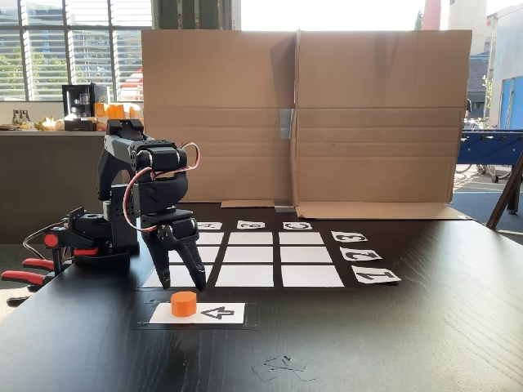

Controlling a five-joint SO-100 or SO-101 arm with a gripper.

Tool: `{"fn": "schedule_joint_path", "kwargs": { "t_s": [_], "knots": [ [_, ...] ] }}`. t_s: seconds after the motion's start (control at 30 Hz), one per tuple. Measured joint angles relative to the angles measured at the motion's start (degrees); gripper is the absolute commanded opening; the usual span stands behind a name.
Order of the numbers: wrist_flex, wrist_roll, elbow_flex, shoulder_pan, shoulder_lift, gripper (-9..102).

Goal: Pick up the round, orange token and place it in the grid on square A3.

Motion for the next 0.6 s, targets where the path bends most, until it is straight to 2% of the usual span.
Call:
{"fn": "schedule_joint_path", "kwargs": {
  "t_s": [0.6],
  "knots": [
    [1.4,-3.6,-5.5,0.2,-6.6,39]
  ]
}}
